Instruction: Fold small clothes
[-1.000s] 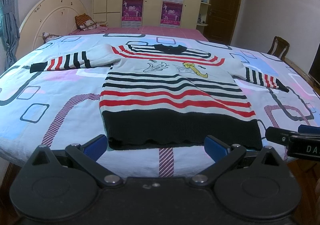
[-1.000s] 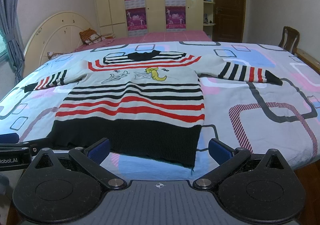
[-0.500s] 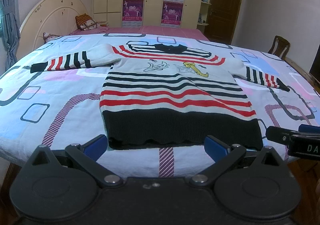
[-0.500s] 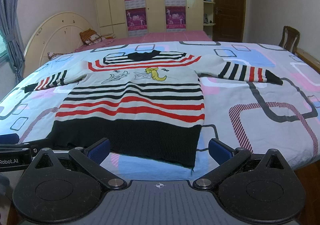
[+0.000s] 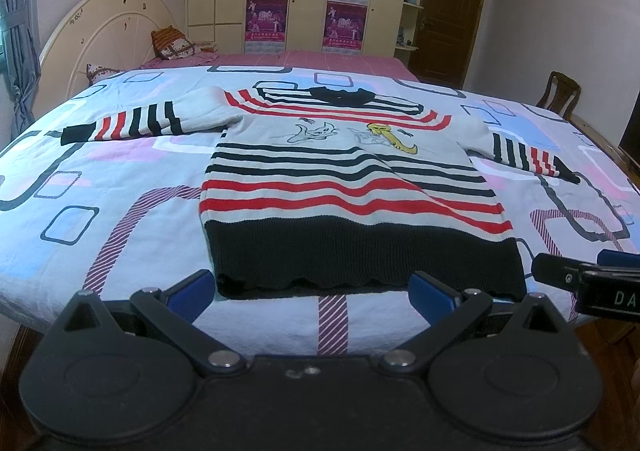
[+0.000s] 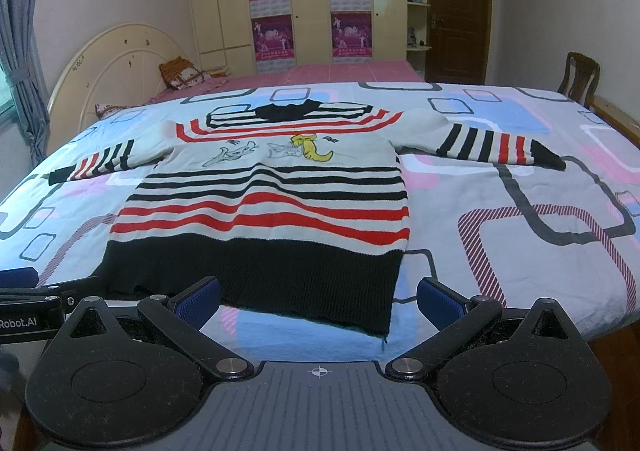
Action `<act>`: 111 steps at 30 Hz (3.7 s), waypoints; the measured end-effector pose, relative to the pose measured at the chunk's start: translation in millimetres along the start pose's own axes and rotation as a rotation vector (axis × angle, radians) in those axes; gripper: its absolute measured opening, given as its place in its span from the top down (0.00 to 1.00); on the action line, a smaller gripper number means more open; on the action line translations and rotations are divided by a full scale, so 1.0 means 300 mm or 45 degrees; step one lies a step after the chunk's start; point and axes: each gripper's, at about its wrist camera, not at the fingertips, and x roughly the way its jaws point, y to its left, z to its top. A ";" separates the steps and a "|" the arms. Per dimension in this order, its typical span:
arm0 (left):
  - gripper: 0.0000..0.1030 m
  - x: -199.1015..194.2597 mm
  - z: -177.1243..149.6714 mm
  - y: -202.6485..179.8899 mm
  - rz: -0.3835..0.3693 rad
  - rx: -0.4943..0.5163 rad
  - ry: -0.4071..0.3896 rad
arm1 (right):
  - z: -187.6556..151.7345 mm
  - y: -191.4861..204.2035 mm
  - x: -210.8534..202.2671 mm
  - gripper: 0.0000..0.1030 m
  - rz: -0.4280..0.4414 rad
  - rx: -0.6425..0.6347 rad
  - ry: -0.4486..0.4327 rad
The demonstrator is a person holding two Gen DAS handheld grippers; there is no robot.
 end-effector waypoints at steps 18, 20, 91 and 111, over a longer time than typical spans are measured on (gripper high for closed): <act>0.00 0.007 -0.001 0.007 0.001 -0.003 0.005 | -0.003 -0.001 0.002 0.00 0.001 -0.002 0.005; 0.00 0.008 -0.001 0.006 0.003 -0.003 0.007 | -0.003 0.000 0.003 0.00 0.000 -0.002 0.004; 0.08 1.007 0.687 -0.477 -0.066 0.046 0.149 | 0.345 -1.401 0.754 0.95 -0.275 1.088 -0.179; 0.28 1.017 0.703 0.120 -0.064 -0.125 0.124 | 0.644 -0.533 0.692 0.95 -0.012 0.301 -0.146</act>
